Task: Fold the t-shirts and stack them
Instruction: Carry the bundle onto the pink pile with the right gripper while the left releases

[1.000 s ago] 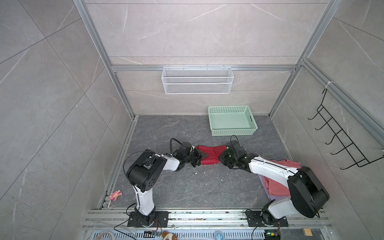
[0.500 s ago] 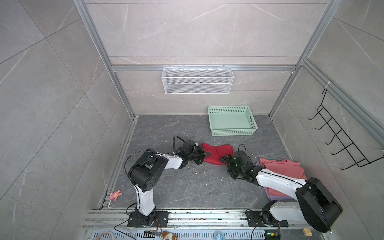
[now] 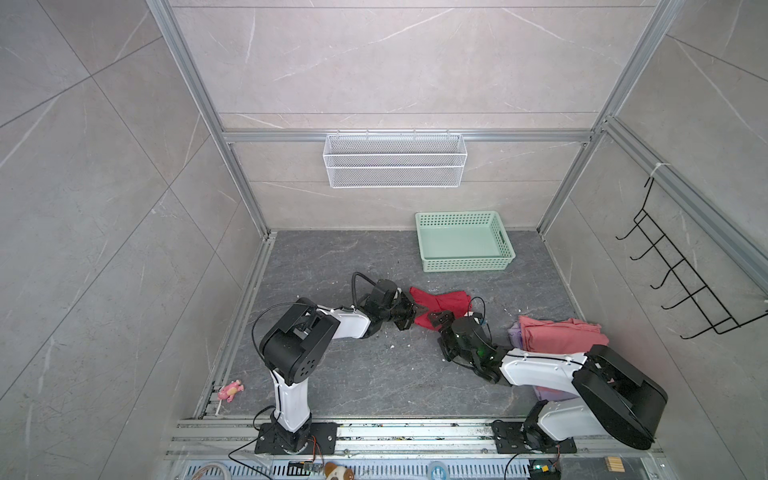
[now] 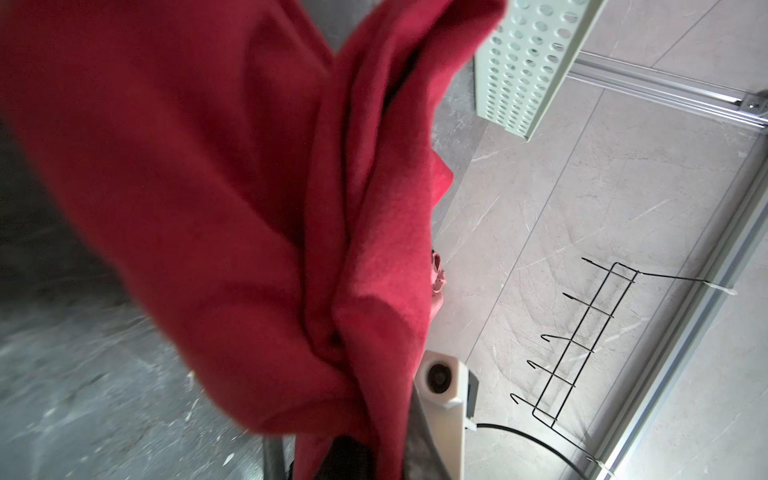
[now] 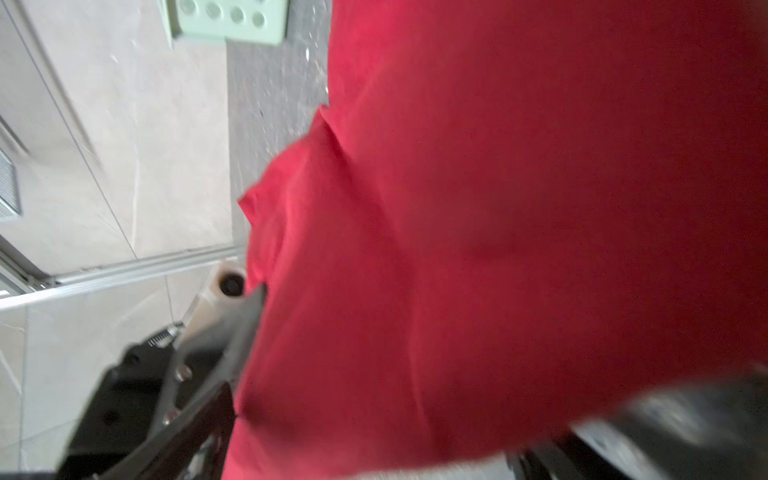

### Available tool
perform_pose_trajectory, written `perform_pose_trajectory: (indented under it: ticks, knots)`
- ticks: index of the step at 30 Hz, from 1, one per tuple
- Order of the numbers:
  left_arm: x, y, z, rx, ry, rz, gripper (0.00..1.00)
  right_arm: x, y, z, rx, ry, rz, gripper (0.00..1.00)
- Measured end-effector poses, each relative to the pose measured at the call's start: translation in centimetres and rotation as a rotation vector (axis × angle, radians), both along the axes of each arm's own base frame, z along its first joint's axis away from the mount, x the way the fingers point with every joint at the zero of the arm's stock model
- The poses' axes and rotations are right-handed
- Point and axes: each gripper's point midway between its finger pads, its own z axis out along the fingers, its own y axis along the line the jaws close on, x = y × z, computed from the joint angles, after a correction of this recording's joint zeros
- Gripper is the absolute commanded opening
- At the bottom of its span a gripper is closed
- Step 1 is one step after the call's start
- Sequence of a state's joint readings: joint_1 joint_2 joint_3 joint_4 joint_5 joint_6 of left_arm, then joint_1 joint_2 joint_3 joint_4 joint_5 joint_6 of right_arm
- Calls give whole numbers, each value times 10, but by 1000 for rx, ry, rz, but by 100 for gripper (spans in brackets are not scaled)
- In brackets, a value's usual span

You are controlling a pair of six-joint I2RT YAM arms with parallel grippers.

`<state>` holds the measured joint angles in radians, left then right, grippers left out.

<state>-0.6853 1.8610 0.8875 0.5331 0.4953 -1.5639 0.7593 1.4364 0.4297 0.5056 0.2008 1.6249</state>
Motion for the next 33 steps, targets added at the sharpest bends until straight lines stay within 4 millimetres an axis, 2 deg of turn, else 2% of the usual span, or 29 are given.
perform_pose_trajectory:
  ticks: [5, 9, 13, 16, 18, 20, 21, 24, 27, 30, 33]
  knots:
    - [-12, 10, -8, 17, 41, 25, 0, 13, 0, -8, 32, -25, -76, 90]
    - [-14, 12, -7, 12, 49, 34, 0, 19, -1, -20, 39, -22, -116, 76]
    - [-15, 13, -5, 2, 51, 38, 0, 22, -6, -23, 18, -27, -146, 54]
    - [-16, 13, -4, 3, 51, 37, 0, 24, -11, -24, -15, -31, -167, 25]
    - [-17, 14, -5, 9, 57, 36, 0, 27, -12, -23, -33, -33, -171, 14]
    - [-20, 14, -8, 21, 62, 30, 0, 31, -12, -19, -42, -32, -165, 7]
    - [-21, 15, -10, 32, 65, 26, 6, 34, -13, -18, -47, -23, -158, 2]
    - [-22, 16, -13, 47, 60, 17, 30, 41, -14, -16, -82, 20, -125, 0]
    - [-24, 19, -12, 59, 55, 2, 50, 50, -36, -13, -161, 51, -141, 0]
    - [-23, 24, -8, 65, 42, 2, 62, 50, -64, -12, -262, 91, -148, 0]
    - [-20, 31, -3, 82, 17, 4, 65, 47, -86, -6, -358, 126, -123, 0]
